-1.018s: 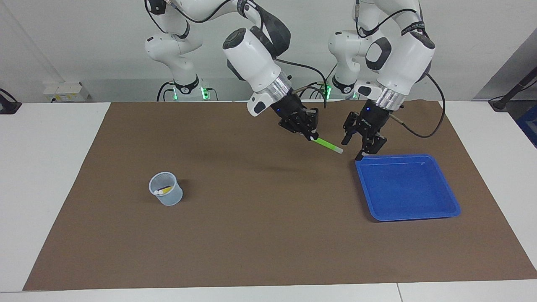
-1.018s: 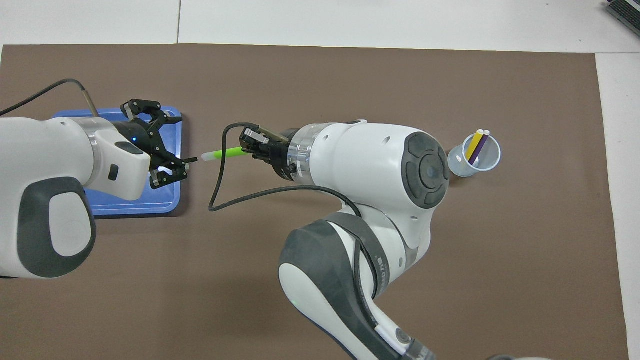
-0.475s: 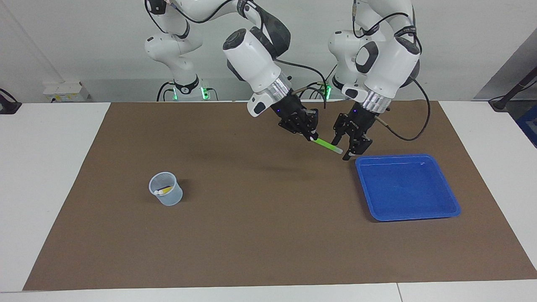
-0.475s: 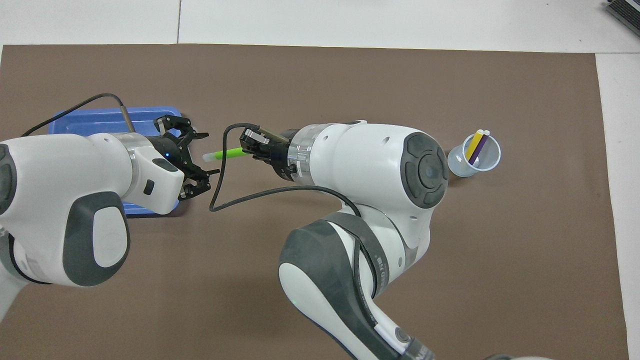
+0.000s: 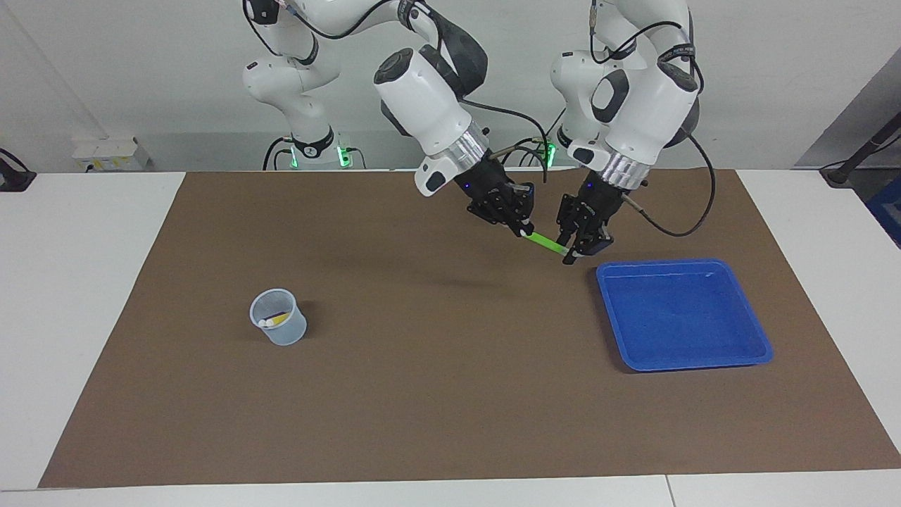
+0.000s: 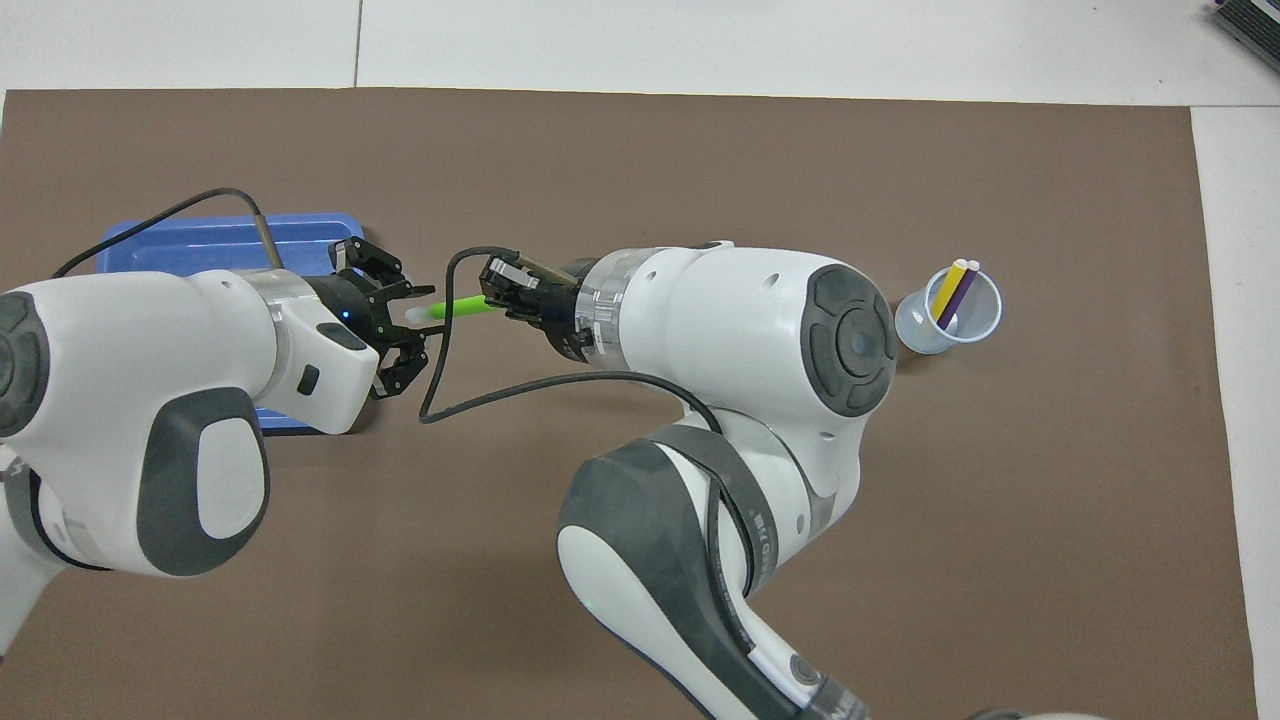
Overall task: Right arm passes pens to left for tray arrangement
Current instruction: 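Grasp the green pen with the left gripper beside the right gripper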
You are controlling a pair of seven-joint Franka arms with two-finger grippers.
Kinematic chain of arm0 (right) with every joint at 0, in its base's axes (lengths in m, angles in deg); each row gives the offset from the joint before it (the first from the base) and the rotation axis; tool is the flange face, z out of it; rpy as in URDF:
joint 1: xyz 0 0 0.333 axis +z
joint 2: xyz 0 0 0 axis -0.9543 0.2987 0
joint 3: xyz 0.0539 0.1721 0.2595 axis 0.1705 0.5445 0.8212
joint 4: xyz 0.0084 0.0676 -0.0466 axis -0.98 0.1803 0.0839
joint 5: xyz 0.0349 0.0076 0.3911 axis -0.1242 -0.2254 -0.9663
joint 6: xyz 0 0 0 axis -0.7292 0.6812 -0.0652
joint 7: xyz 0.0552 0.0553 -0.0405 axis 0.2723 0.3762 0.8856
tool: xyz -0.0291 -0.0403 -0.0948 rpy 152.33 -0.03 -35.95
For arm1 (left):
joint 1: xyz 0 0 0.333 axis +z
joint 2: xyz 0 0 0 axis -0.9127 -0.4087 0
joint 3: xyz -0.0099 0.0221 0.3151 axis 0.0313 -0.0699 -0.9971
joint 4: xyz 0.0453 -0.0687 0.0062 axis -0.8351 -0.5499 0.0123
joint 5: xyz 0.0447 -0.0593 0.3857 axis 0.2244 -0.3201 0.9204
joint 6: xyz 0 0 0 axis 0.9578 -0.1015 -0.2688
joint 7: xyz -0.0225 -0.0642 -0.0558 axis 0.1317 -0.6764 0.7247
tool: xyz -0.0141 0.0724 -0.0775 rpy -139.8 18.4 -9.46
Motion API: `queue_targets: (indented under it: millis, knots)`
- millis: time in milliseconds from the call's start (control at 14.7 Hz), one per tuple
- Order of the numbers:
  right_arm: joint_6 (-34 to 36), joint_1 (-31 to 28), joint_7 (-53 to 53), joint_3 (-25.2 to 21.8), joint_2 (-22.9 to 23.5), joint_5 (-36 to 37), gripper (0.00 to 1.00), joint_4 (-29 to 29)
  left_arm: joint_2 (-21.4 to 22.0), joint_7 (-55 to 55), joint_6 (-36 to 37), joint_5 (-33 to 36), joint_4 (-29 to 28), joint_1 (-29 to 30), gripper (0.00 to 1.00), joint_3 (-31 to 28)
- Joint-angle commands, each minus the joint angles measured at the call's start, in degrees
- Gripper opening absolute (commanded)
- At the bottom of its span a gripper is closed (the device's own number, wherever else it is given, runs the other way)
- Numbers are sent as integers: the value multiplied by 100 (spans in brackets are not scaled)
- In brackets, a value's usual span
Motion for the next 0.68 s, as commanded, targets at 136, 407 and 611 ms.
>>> queue_targets:
  millis: [136,407,611]
  knots:
    - [-145,1,-35,6,-25,-83,16,73,66,-156,-180,-256,-91,-114,37,-39]
    - [-136,1,-35,6,-25,-74,16,73,75,-148,-119,-388,-91,-105,36,-39]
    - [-145,1,-35,6,-25,-74,16,73,75,-148,-66,-626,-3,-149,35,-31]
